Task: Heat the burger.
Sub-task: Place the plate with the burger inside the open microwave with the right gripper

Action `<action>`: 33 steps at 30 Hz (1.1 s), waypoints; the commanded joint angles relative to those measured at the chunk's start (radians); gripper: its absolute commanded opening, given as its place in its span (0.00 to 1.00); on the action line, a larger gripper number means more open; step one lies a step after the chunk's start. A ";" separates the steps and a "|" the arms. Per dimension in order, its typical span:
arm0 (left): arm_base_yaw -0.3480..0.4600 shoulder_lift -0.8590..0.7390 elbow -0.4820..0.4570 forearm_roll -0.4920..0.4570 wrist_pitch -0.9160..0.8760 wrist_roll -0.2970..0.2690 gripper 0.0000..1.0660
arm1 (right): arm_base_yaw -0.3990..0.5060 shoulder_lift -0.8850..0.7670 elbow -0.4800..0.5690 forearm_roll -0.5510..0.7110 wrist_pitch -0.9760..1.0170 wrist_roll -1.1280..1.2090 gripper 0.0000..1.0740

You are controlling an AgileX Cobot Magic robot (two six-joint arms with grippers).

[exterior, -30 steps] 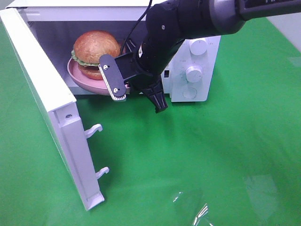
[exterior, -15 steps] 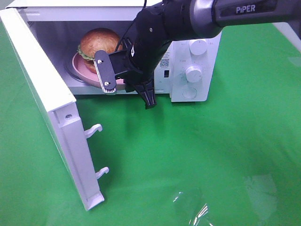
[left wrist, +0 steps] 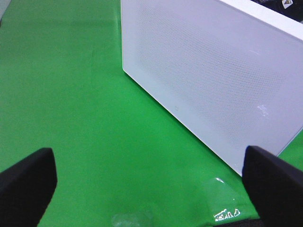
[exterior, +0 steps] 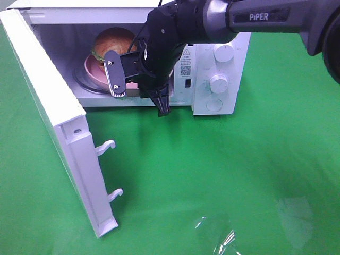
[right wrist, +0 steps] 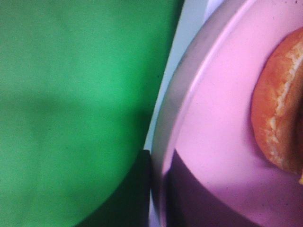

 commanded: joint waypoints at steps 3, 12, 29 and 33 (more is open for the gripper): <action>-0.002 -0.015 0.002 -0.009 -0.010 -0.005 0.93 | -0.010 0.007 -0.058 -0.023 -0.023 0.013 0.00; -0.002 -0.015 0.002 -0.009 -0.010 -0.005 0.93 | -0.011 0.044 -0.108 -0.023 -0.028 -0.023 0.00; -0.002 -0.015 0.002 -0.009 -0.010 -0.005 0.93 | -0.011 0.065 -0.108 -0.019 -0.047 -0.058 0.03; -0.002 -0.015 0.002 -0.009 -0.010 -0.005 0.93 | -0.011 0.065 -0.108 -0.019 -0.056 -0.077 0.09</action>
